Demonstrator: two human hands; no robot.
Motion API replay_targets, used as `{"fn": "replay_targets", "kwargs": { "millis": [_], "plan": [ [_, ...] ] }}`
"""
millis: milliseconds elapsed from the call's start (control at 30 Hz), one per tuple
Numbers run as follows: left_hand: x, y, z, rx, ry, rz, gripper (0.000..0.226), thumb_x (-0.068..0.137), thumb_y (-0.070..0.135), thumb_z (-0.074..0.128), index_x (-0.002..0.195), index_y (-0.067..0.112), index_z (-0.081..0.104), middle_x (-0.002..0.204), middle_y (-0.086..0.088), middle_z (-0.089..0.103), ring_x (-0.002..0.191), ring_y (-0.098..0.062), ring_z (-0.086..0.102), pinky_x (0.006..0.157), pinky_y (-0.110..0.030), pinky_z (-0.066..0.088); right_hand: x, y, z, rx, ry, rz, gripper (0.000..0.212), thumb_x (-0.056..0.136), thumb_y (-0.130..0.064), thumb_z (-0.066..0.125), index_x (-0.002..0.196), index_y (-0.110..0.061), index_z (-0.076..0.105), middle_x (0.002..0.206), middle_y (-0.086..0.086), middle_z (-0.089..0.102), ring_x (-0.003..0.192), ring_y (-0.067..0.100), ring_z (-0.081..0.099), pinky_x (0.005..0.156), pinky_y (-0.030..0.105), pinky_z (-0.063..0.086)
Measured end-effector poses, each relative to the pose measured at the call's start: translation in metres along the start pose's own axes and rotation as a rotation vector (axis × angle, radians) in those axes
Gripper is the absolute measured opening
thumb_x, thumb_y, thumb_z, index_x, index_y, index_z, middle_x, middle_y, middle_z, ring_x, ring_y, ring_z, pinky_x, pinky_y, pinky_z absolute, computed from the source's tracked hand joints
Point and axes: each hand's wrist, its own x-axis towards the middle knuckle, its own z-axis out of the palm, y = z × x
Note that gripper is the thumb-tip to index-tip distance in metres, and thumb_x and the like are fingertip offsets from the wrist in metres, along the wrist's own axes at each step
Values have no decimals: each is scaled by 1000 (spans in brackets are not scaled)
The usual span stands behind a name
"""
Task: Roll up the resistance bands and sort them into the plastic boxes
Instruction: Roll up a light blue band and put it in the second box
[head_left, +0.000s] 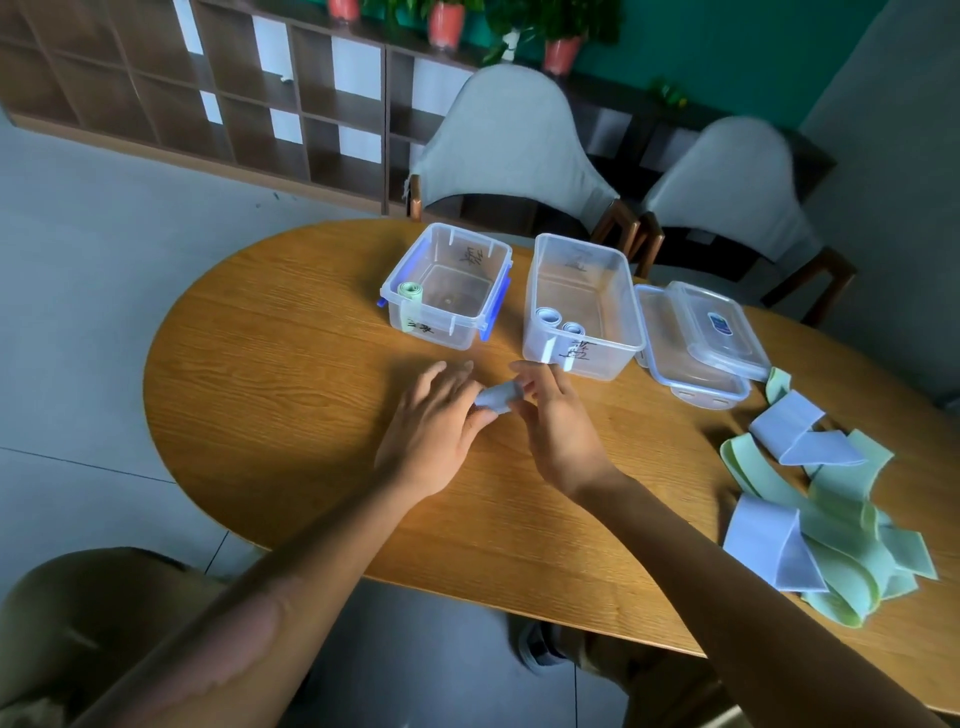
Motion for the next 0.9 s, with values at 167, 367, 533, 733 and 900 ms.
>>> {"fn": "replay_targets", "kwargs": {
  "millis": [167,367,533,733,900],
  "plan": [
    [0,1,-1,36,-93,-35,65,98,67,27,151,30,34,166,4,22,153,-23,12,118,-48,26,12,11,-33,-128,-5,-14,29,101,-11,55,130,-7,58,122,12,56,104,27,61,93,28,45],
    [-2,-2,1,48,-104,-50,60,98,62,34,150,31,40,165,3,25,151,-24,17,119,-48,26,47,36,-94,-340,59,-29,26,101,-9,56,125,-3,65,115,17,62,99,33,63,87,37,51],
    [-2,-3,5,33,-90,-44,60,98,62,35,149,32,41,164,3,27,151,-24,18,119,-50,26,73,48,-124,-439,25,19,25,97,-5,59,121,-2,65,111,16,64,96,28,61,82,29,47],
    [-1,-1,6,33,-85,-46,59,98,62,36,148,32,42,163,3,29,151,-23,19,119,-50,26,96,59,-121,-456,-84,171,42,96,-3,62,135,-15,53,118,13,67,97,25,66,75,30,53],
    [-1,-3,6,31,-75,-44,56,97,60,39,145,31,45,161,2,34,150,-24,23,116,-51,29,112,63,-108,-522,-234,231,34,95,-8,65,127,-16,54,106,11,68,83,23,65,62,26,56]
  ]
}}
